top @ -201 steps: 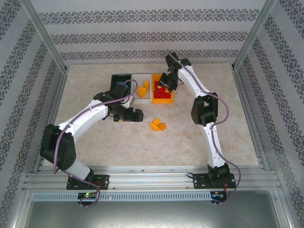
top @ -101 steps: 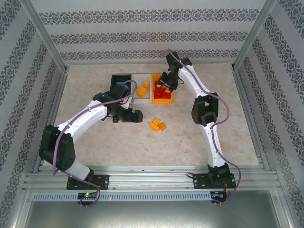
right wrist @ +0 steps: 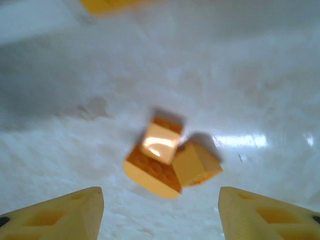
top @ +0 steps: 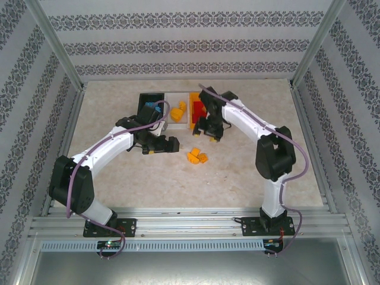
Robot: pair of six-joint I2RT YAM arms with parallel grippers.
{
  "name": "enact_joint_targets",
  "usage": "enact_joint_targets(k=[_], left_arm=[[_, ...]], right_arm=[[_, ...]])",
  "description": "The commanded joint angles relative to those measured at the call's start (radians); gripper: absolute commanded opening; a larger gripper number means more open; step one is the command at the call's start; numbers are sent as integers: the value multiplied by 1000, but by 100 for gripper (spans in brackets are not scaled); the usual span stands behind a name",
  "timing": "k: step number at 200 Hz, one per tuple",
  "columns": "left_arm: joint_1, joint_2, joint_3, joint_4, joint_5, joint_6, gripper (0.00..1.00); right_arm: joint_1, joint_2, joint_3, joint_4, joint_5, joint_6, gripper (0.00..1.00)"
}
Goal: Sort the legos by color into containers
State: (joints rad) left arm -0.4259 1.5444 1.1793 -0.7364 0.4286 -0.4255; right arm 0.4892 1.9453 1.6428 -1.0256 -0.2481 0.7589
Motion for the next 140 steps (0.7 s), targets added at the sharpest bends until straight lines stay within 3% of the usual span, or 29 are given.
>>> enact_joint_targets(k=[1, 21, 41, 140], left_arm=[[15, -22, -19, 47, 22, -38, 96], [21, -32, -24, 55, 22, -48, 96], [24, -44, -30, 58, 22, -53, 96], [48, -115, -82, 40, 3, -47, 97]], right_arm=[[-11, -95, -244, 193, -22, 236, 65], [3, -222, -495, 451, -32, 517, 68], [32, -263, -588, 584, -17, 690, 69], [51, -145, -472, 522, -49, 692, 67]])
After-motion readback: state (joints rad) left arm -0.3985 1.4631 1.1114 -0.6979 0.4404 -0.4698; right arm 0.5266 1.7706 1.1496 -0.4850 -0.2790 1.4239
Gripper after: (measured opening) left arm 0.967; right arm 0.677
